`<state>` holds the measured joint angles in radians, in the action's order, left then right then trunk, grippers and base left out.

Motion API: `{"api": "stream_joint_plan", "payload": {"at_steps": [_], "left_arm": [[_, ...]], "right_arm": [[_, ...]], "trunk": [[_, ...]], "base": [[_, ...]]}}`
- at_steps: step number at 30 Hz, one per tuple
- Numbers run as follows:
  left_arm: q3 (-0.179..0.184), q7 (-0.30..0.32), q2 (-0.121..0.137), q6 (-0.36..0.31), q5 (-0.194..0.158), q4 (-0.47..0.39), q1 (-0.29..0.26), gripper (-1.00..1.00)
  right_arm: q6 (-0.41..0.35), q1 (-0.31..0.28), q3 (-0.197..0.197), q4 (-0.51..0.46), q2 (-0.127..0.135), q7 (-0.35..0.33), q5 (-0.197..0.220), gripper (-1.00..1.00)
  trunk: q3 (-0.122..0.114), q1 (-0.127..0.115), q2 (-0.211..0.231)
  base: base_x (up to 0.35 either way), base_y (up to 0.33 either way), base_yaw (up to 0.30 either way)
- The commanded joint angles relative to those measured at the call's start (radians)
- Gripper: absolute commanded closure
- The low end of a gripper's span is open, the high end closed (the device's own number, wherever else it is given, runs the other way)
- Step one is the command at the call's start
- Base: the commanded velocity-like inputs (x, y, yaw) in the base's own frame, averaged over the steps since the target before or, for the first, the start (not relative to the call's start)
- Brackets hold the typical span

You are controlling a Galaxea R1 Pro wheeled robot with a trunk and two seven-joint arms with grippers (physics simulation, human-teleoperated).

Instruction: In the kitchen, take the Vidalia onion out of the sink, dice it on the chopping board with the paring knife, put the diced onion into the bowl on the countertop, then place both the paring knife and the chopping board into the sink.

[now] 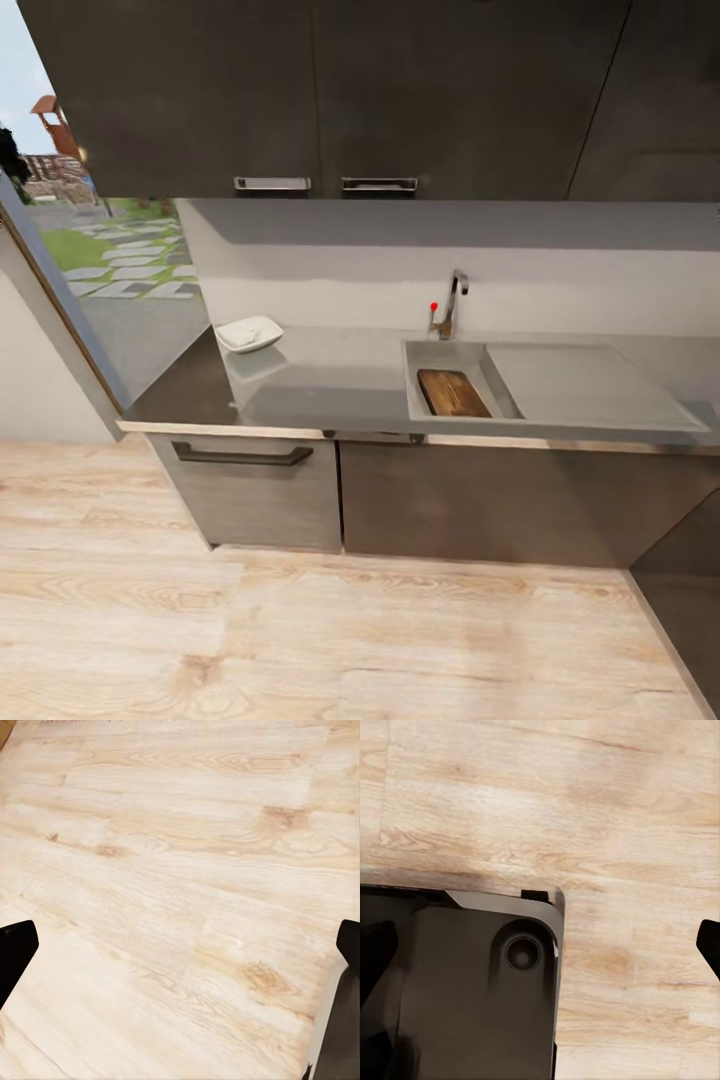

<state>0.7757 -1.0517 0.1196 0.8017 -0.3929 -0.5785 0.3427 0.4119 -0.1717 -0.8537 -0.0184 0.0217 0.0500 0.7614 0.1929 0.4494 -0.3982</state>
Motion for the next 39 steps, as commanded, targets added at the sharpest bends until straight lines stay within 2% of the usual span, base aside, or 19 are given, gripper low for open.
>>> {"api": "stream_joint_plan", "payload": {"at_steps": [1,19,21,24,32,39], "left_arm": [[0.007,-0.007,0.002,0.001,-0.005,-0.003,-0.001,-1.00],[0.007,0.003,-0.001,0.001,-0.005,0.010,-0.001,-1.00],[0.008,0.035,-0.007,0.001,-0.005,0.017,-0.001,-1.00],[0.008,0.051,-0.010,0.002,-0.005,0.026,-0.001,-1.00],[0.008,0.056,-0.010,0.002,-0.005,0.033,-0.001,-1.00],[0.008,0.057,-0.010,0.002,-0.004,0.076,-0.001,-1.00]], "right_arm": [[0.001,0.000,-0.008,-0.002,0.000,0.005,0.004,-1.00],[0.001,0.000,-0.008,-0.004,0.001,0.005,0.002,-1.00],[0.002,0.000,-0.009,-0.004,0.001,0.004,0.001,-1.00],[0.003,0.000,-0.010,-0.005,0.001,0.004,0.002,-1.00],[0.004,0.000,-0.011,-0.006,0.000,0.004,0.004,-1.00],[0.005,0.000,-0.011,-0.006,-0.005,0.003,0.003,-1.00]], "trunk": [[0.000,0.001,-0.002],[-0.028,0.001,-0.002],[-0.029,0.001,-0.002],[-0.029,0.001,-0.002],[-0.029,0.001,-0.002],[-0.029,0.001,-0.002]], "base": [[0.000,0.000,0.000],[0.000,0.000,0.000],[0.000,0.000,0.000],[0.000,0.000,0.000],[0.000,0.000,0.000],[0.000,0.000,0.000]]}}
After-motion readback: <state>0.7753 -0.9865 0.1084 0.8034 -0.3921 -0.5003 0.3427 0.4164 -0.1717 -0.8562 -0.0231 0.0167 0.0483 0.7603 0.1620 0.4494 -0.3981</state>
